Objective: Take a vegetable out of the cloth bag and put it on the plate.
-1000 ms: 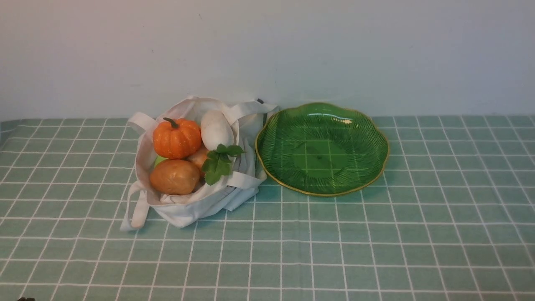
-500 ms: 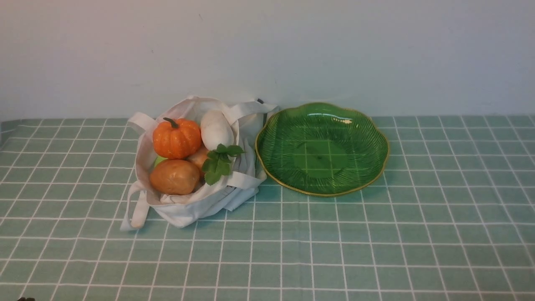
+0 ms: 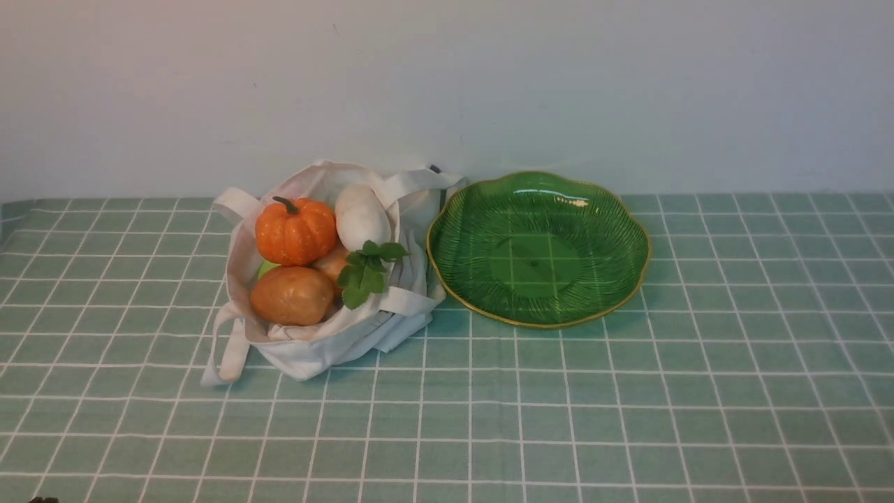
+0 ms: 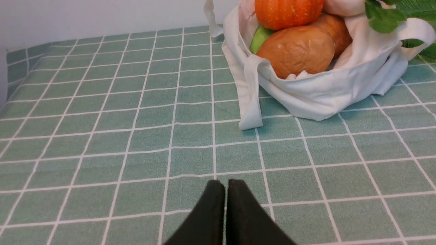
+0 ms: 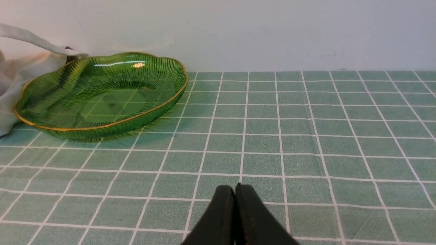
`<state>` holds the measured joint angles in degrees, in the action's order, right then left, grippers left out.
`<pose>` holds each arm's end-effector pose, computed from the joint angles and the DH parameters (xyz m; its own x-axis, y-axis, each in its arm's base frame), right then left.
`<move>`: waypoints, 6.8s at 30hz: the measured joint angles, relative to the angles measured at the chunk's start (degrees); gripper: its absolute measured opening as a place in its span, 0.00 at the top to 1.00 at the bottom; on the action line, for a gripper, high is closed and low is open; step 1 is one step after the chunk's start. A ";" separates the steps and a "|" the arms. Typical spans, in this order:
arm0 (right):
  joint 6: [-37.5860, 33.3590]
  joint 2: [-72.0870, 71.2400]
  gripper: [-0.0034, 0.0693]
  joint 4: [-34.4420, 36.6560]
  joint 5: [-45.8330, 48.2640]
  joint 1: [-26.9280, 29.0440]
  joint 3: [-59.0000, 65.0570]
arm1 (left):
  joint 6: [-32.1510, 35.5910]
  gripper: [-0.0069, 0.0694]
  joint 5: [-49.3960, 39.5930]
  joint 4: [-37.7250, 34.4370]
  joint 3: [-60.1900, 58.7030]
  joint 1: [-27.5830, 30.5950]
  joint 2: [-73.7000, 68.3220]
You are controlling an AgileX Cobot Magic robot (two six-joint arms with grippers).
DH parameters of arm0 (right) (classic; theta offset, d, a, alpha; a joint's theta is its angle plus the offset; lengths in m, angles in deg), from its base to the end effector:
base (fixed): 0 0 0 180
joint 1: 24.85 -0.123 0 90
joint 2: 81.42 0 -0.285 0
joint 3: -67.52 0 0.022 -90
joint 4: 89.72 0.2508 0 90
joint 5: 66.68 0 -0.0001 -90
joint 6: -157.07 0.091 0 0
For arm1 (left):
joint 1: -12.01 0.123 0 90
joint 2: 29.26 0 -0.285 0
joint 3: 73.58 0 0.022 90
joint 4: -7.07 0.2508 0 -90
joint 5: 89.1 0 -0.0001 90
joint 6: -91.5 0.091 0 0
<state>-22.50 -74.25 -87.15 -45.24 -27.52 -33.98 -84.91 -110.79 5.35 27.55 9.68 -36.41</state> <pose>0.0525 0.0039 0.1726 -0.2963 0.0355 -0.9544 -0.0477 0.9975 0.0519 0.0525 -0.0031 0.1701 -0.3018 0.0471 -0.9522 0.0617 0.9976 0.0297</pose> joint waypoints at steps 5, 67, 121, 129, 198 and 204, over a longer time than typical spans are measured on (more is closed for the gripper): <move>0.00 0.00 0.97 0.00 0.00 0.00 0.00 | -1.70 0.92 0.00 -1.95 0.00 0.00 0.00; 0.00 0.00 0.97 0.00 0.00 0.00 0.00 | 4.26 0.02 -31.59 -5.33 93.35 -6.37 -106.08; 0.00 0.00 0.97 0.00 0.00 0.00 0.00 | 4.18 0.16 -27.61 -18.24 120.13 -27.47 -125.34; 0.00 0.00 0.97 0.00 0.00 0.00 0.00 | 5.00 0.08 -22.19 -17.22 120.41 -27.82 -132.21; 0.00 0.00 0.97 0.00 0.00 0.00 0.00 | 9.61 0.92 10.93 -17.20 20.99 -27.82 -18.70; 0.00 0.00 0.97 0.00 0.00 0.00 0.00 | 9.74 0.92 11.12 -17.30 19.27 -27.82 -18.70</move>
<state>-22.50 -74.25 -87.15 -45.24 -27.52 -33.98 -75.17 -99.66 -11.96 46.83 -18.14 -55.11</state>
